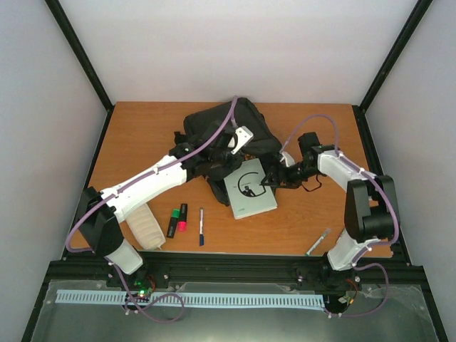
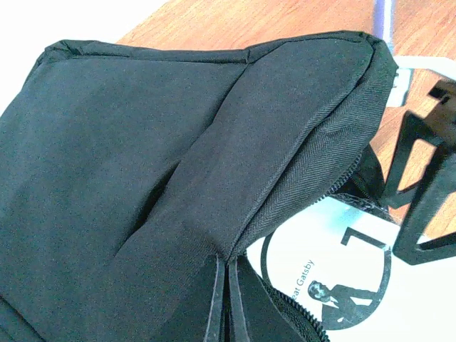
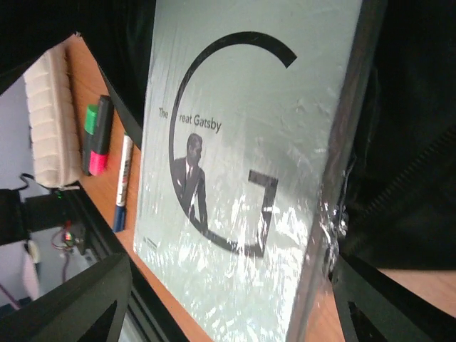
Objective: Pack the student bag
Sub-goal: Place the book in the student bag.
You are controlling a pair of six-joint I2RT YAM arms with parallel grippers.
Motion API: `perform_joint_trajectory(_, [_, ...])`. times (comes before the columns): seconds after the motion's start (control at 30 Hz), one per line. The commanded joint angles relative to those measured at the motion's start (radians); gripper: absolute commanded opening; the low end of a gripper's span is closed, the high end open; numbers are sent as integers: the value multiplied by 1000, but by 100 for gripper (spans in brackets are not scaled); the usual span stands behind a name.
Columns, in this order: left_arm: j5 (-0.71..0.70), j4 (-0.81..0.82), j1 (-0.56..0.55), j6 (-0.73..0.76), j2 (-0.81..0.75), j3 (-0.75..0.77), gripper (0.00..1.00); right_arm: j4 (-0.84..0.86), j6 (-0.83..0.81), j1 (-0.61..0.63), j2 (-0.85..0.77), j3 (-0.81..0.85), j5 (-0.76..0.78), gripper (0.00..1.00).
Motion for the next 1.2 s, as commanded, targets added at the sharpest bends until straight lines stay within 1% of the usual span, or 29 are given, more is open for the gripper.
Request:
perform_joint_trajectory(0.0, [-8, 109, -4, -6, -47, 10, 1, -37, -91, 8, -104, -14, 97, 79])
perform_joint_trajectory(0.13, [-13, 109, -1, -27, -50, 6, 1, -94, -189, 7, -193, -31, 109, 77])
perform_joint_trajectory(0.2, [31, 106, 16, -72, -57, 14, 1, -92, -225, 8, -258, -57, 83, 75])
perform_joint_trajectory(0.3, [124, 96, 56, -133, -66, 29, 1, -66, -312, 14, -361, -91, 30, 65])
perform_joint_trajectory(0.4, [161, 95, 77, -163, -75, 31, 1, -49, -456, 65, -427, -117, 110, 55])
perform_joint_trajectory(0.47, [168, 96, 85, -169, -74, 27, 1, -23, -565, 125, -462, -157, 207, 50])
perform_joint_trajectory(0.5, [170, 97, 89, -170, -72, 24, 1, -2, -626, 149, -482, -191, 263, 50])
perform_joint_trajectory(0.57, [175, 98, 96, -175, -68, 20, 1, 48, -733, 193, -528, -258, 368, 50])
perform_joint_trajectory(0.63, [184, 99, 101, -184, -66, 17, 1, 67, -822, 237, -551, -296, 440, 54])
perform_joint_trajectory(0.77, [191, 104, 104, -195, -68, 11, 1, 91, -931, 332, -571, -308, 558, 65])
perform_joint_trajectory(0.83, [195, 104, 104, -200, -65, 12, 1, 112, -980, 385, -573, -313, 610, 67])
perform_joint_trajectory(0.93, [203, 105, 106, -207, -61, 14, 1, 169, -1015, 455, -555, -329, 695, 68])
perform_joint_trajectory(1.17, [210, 91, 106, -210, -67, 22, 1, 252, -1047, 587, -436, -328, 789, 66])
